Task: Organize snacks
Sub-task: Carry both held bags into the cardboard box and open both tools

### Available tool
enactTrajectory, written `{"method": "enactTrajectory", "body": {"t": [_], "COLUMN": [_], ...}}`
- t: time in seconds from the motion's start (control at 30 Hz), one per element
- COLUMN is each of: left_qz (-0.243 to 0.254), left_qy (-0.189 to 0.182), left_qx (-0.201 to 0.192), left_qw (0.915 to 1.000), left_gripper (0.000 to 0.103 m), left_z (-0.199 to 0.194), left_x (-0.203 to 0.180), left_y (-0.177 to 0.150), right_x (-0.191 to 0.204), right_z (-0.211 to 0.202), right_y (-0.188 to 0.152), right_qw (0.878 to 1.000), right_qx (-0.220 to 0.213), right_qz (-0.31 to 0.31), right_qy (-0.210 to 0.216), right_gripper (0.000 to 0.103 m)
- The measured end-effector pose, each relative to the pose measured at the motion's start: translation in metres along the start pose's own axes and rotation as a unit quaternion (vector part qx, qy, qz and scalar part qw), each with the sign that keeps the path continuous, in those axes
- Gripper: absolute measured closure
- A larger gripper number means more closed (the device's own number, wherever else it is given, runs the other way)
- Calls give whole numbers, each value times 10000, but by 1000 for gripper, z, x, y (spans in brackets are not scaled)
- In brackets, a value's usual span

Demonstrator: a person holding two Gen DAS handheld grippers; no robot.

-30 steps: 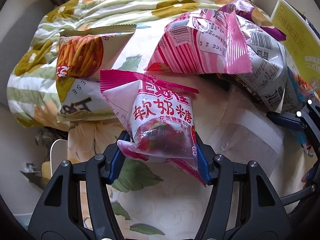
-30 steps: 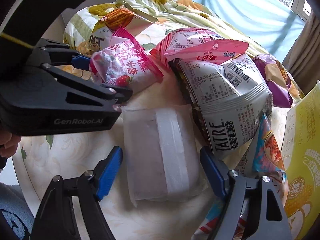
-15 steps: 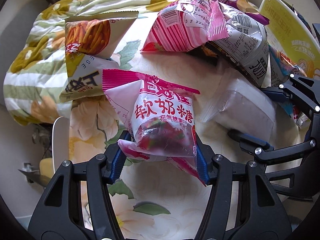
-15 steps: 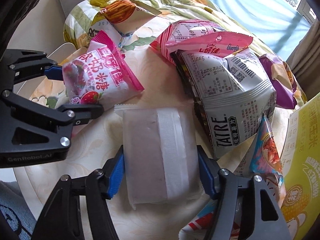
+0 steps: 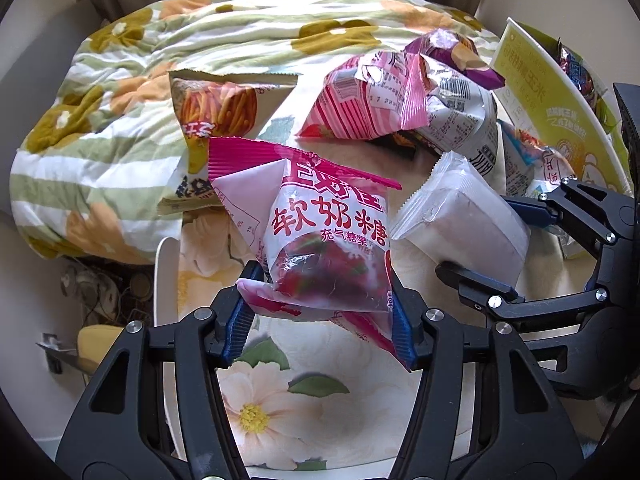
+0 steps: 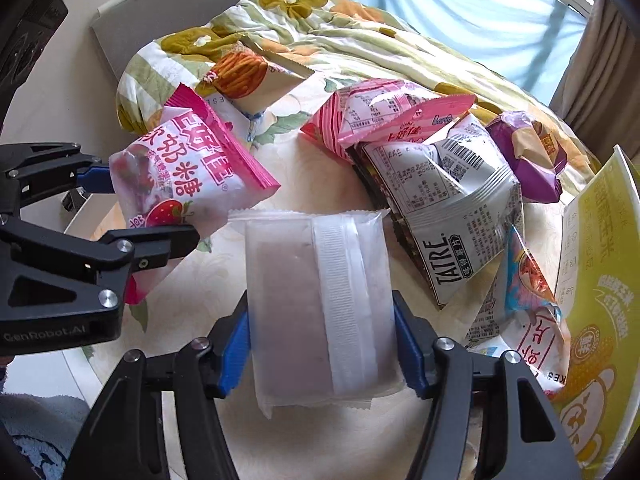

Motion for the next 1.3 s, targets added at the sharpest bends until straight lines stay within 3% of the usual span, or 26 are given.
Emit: {"method": "enactTrajectory", "body": {"t": [0.23, 0.4, 0.53, 0.77, 1.0, 1.17, 1.3], "left_qz": [107, 288, 489, 615, 558, 517, 508], "left_qy": [-195, -561, -800, -1063, -1416, -1381, -1154], "left_qx": [-425, -867, -1127, -1511, -1404, -1081, -810], "left_qw": [9989, 9942, 9892, 9809, 9783, 9831, 9887], "left_gripper": [49, 49, 49, 49, 49, 49, 49], "left_z": [-44, -74, -87, -101, -81, -43, -11], "left_x": [4, -13, -41, -119, -228, -296, -329], "left_y": [23, 55, 82, 117, 137, 145, 145], "right_x": [3, -16, -41, -107, -183, -235, -266], "right_z": [-40, -79, -120, -185, -225, -241, -244], "right_y": [12, 22, 21, 2, -47, -83, -102], "right_qw": [9979, 9879, 9751, 9583, 9538, 9521, 9544], "right_qx": [-352, -608, -881, -1215, -1192, -1144, -1049], "right_qz": [530, 1382, 1924, 2259, 2346, 2463, 2466], "right_qy": [-127, -359, -659, -1261, -1448, -1407, -1317], "right_gripper": [45, 45, 45, 44, 44, 44, 44]}}
Point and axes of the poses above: each gripper's, at about its wrist camera, not at the fingertips, and z roughly the way its jaws point, x to its left, y to its top, the point moved 1 cm from there along z, roughly the way its jaws point, and after that the axes turned 7 degrees about -x, right-handed, at the moved point
